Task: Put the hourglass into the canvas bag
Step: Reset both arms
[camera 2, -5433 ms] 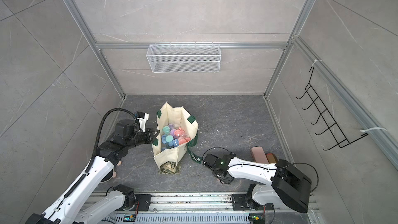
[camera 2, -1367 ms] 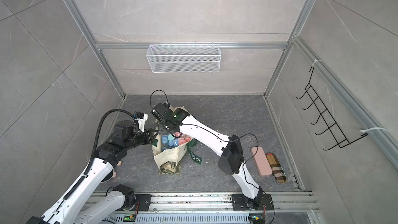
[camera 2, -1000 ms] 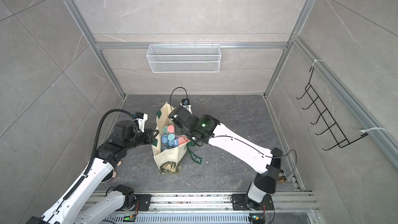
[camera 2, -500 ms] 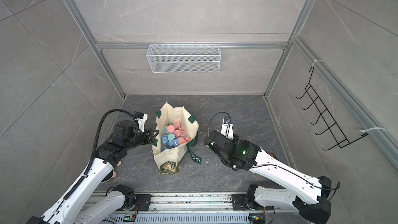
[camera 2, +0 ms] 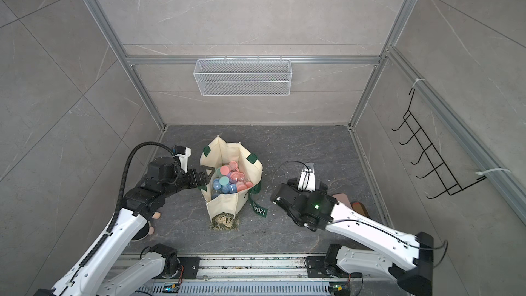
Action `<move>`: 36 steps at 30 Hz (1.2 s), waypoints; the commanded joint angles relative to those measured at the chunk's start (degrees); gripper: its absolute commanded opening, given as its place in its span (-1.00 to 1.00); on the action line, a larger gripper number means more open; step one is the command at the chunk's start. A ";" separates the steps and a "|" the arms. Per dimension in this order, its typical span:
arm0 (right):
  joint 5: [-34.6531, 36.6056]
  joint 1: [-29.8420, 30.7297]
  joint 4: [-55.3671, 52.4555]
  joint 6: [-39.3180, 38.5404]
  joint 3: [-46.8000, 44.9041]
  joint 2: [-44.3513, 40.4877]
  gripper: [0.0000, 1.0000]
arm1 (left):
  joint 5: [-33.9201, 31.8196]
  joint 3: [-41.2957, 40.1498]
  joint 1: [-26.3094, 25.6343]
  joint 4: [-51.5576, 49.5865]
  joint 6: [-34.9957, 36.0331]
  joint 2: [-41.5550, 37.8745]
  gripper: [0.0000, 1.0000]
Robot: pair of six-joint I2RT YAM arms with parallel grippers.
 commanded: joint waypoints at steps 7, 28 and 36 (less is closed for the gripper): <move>-15.99 -13.49 28.26 -26.66 -9.68 -11.85 1.00 | -33.22 6.78 0.01 -4.30 4.93 -3.92 0.99; -8.28 -41.28 89.91 -44.52 -43.00 -2.44 1.00 | -45.28 -31.98 16.17 59.52 16.34 15.95 1.00; -41.05 -46.89 113.36 -60.76 -40.09 16.06 0.99 | -43.23 -32.15 20.65 68.35 12.03 27.85 1.00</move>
